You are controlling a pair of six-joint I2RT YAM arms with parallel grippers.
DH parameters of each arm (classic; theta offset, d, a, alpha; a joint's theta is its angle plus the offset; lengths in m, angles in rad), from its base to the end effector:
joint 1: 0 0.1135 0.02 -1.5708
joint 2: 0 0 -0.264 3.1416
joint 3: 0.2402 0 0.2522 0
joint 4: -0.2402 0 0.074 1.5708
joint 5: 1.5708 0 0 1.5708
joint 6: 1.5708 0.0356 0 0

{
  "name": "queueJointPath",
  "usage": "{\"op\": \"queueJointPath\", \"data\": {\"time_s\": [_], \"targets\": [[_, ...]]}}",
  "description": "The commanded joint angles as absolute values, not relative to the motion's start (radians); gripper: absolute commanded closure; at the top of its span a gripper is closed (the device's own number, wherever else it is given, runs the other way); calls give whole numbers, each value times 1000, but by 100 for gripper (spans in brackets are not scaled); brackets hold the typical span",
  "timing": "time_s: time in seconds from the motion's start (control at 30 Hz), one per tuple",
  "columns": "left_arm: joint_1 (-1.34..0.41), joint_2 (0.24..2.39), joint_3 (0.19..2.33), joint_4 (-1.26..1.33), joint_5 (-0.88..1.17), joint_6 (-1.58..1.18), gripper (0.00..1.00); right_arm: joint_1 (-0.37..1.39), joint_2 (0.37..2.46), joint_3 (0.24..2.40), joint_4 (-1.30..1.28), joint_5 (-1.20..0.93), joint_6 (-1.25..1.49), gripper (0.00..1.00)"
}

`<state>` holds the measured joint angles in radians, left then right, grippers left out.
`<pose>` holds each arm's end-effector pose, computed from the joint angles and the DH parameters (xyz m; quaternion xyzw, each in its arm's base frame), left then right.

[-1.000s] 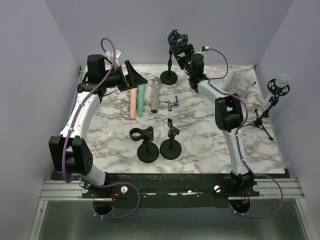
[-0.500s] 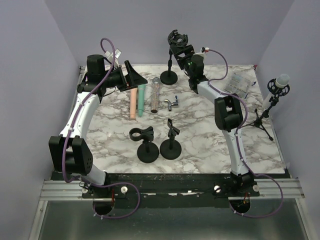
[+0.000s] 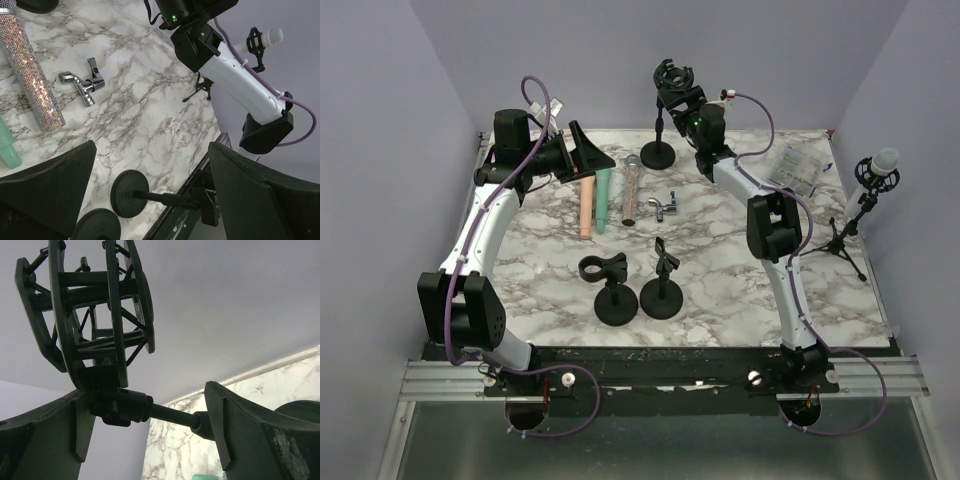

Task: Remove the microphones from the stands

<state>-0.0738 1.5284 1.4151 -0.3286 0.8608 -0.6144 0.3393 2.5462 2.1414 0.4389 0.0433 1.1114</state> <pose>0.3439 -0.0525 0.3676 0.0101 0.7995 -0.4959 0.3387 0.5634 0.1972 0.2240 0.2760 0.6378 0.4657 0.5479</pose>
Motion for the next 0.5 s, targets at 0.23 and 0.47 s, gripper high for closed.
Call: {"op": "queueJointPath", "data": {"time_s": [0.23,0.47], "targets": [[-69,1514,1403,-297,893,-623,1,363,2647,2018,33,134,940,11],[-69,1513,1401,-293,894,-624,1,370,2652,1994,45,140,924,12]]}}
